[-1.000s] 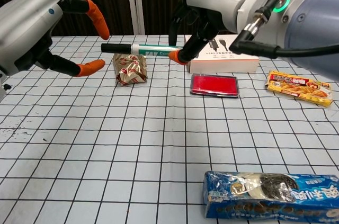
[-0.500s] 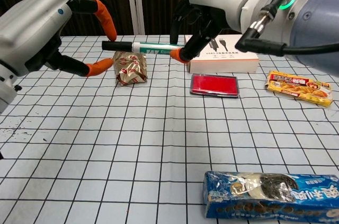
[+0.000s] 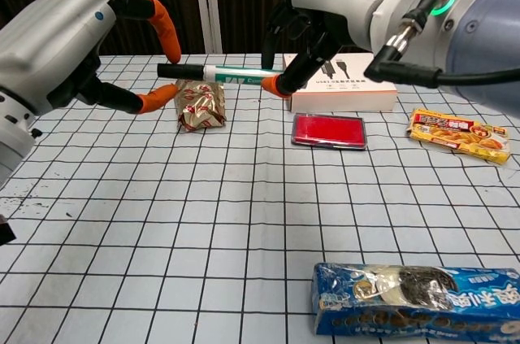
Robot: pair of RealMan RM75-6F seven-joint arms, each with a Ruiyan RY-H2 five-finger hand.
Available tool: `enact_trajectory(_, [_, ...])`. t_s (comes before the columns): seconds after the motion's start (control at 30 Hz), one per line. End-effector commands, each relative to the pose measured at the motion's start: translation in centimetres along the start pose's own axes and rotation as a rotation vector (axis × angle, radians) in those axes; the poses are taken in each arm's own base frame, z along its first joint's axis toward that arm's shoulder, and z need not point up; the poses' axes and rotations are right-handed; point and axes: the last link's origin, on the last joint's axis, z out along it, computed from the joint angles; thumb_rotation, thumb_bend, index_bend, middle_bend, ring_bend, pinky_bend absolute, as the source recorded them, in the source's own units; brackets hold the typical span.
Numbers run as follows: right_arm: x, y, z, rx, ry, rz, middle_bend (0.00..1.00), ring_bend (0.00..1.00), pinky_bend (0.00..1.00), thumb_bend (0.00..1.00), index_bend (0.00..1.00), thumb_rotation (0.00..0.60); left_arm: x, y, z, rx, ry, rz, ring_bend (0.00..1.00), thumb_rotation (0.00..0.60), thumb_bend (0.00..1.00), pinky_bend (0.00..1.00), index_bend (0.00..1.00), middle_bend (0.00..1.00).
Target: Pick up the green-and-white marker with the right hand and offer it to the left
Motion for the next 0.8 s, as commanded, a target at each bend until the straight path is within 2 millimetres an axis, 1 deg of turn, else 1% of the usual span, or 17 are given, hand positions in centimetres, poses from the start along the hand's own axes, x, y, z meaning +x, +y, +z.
enact_trajectory(0.03, [0.03,0.07,0.00,-0.001,0.000,0.002,0.08,0.14,0.05,0.59,0.77,0.600,-0.05,-0.01,0.06,0.002,0.002,0.001,0.00,0.600,0.41,0.00,0.54,0.28])
enact_trajectory(0.47, [0.03,0.22,0.04,-0.001,0.000,0.011,0.08,0.15,0.05,0.59,0.77,0.600,-0.22,0.39,0.18,-0.010,0.010,-0.001,0.00,0.600,0.44,0.00,0.57,0.29])
enact_trajectory(0.8, [0.14,0.37,0.02,-0.001,0.006,0.015,0.09,0.16,0.06,0.60,0.79,0.600,-0.26,0.22,0.21,0.005,0.023,-0.011,0.00,0.600,0.51,0.00,0.60,0.31])
